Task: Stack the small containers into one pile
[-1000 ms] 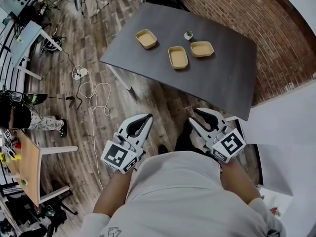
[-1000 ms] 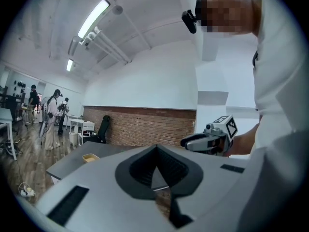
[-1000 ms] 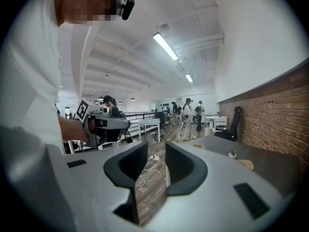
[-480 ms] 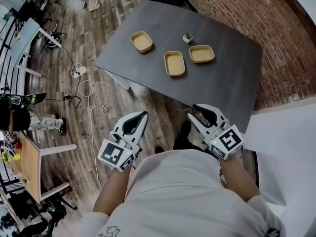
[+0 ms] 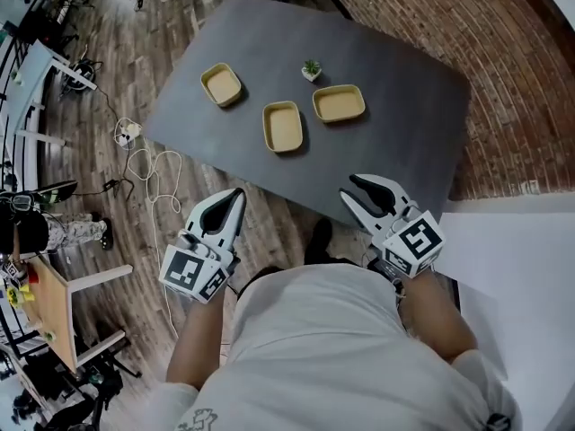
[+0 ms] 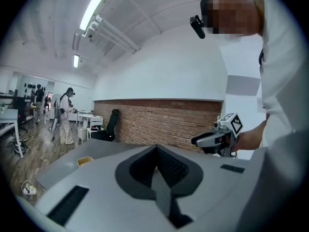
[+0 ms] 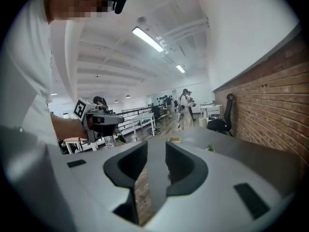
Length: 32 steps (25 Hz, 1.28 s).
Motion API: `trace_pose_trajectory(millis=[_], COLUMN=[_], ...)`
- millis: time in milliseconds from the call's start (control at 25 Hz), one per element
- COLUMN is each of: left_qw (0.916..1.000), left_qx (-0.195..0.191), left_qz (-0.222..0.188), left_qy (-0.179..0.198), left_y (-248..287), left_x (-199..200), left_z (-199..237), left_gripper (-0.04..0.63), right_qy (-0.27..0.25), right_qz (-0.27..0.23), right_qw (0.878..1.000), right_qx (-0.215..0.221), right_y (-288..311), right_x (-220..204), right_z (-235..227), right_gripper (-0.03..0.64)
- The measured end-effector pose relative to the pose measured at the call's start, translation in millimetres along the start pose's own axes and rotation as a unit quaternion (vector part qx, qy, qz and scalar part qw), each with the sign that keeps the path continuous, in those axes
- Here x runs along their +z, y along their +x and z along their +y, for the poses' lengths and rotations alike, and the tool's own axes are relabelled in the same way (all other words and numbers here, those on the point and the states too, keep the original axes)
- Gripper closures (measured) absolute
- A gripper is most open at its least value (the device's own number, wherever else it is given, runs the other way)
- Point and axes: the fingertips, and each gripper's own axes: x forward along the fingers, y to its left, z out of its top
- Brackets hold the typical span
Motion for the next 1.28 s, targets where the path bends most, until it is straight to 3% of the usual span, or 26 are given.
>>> trace_pose_trajectory(millis=[560, 1280], left_qw=[0.9995, 0.9964], left_qx=[-0.026, -0.059], left_qz=[0.018, 0.054], left_qy=[-0.001, -0.028], left_y=[80.6, 176.4], left_x=[-2.7, -21.4], left_z=[-9.3, 44.4], left_gripper=[0.584, 0.584], right_qy=[0.017, 0.036], right_qz=[0.019, 0.074], right_qw=[0.999, 0.995], right_qx=[-0.033, -0.063], right_y=[-8.4, 55.9], right_x=[-8.8, -23.0], right_z=[-78.4, -177.2], right_gripper=[0.488, 0.492])
